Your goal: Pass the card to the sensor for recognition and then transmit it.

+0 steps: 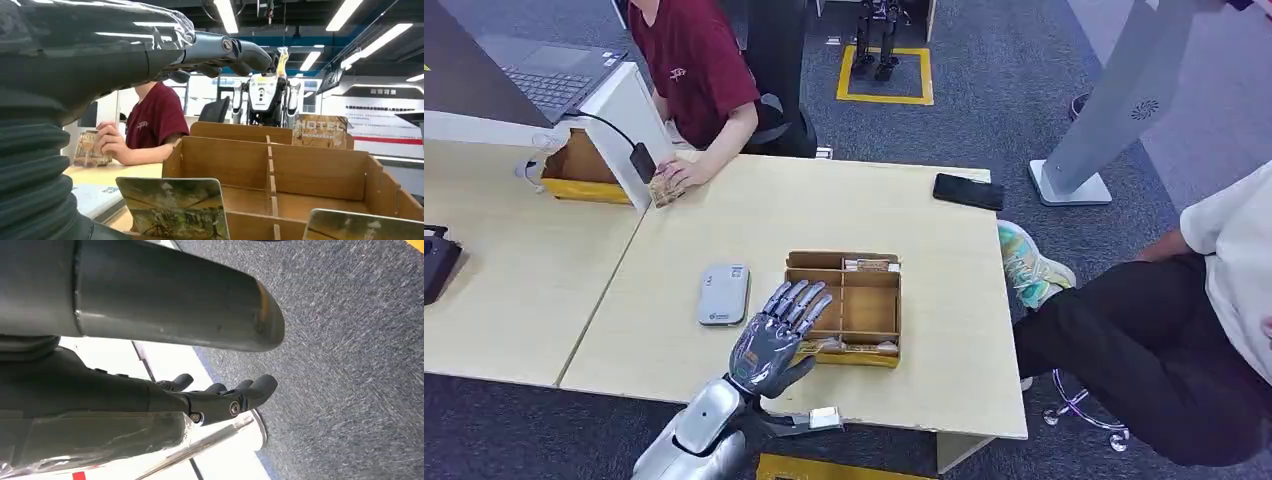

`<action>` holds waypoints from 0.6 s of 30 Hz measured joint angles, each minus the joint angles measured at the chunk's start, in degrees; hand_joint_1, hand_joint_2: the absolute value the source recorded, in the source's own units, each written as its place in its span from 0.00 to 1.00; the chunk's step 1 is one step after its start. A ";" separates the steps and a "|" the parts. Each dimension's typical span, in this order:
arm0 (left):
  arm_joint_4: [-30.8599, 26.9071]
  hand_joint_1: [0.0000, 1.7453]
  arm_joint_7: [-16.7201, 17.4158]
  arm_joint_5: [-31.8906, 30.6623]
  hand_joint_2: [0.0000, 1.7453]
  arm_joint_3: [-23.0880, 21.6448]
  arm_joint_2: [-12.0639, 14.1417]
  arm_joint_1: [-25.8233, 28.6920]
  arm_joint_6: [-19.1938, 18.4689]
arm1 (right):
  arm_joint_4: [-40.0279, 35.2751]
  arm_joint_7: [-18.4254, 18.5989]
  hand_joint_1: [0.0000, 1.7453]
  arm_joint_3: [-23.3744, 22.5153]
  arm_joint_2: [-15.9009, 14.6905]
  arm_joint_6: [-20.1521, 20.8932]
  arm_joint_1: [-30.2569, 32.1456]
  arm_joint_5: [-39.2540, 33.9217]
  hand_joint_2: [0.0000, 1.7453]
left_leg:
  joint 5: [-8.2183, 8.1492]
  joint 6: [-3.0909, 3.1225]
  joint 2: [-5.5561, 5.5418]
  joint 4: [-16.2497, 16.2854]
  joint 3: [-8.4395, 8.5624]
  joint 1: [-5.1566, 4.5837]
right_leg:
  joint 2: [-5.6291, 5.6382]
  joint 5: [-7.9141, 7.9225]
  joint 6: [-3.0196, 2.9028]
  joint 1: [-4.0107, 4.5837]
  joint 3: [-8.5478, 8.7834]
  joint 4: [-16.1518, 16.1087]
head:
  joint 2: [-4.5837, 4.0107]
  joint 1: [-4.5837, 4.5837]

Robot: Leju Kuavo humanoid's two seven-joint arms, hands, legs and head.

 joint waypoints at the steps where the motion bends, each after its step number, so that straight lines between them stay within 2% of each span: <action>1: 0.20 0.00 -0.42 0.33 1.00 0.00 0.00 -0.03 0.00 | 0.00 0.00 0.00 0.00 0.00 0.00 0.00 0.00 0.00 | 0.00 0.00 0.00 0.00 0.00 0.00 | 0.00 0.00 0.00 0.00 0.00 0.00 | 0.00 0.02; 5: 0.98 0.01 -4.09 3.61 1.00 0.00 -0.11 -0.05 0.00 | 0.00 -0.06 0.00 0.00 0.00 0.00 0.00 0.00 0.00 | 0.00 0.00 0.00 0.00 0.00 0.00 | 0.00 0.00 0.00 0.00 0.00 0.00 | 0.00 0.02; 6: 1.13 1.00 -4.98 4.30 1.00 0.00 -0.31 -0.04 0.00 | 0.00 -0.15 0.00 0.00 0.00 0.00 0.00 0.00 0.00 | 0.00 0.00 -0.01 0.00 -0.01 0.00 | -0.01 0.00 0.00 0.00 0.00 0.00 | 0.00 0.00; 18: 4.39 1.00 -6.73 7.76 1.00 0.00 -1.11 -0.74 0.00 | 0.00 -0.35 0.00 0.00 0.00 -0.04 -0.09 0.00 0.00 | 0.00 0.00 0.00 0.00 -0.01 0.00 | 0.00 0.00 0.00 0.00 0.00 0.00 | 0.00 0.00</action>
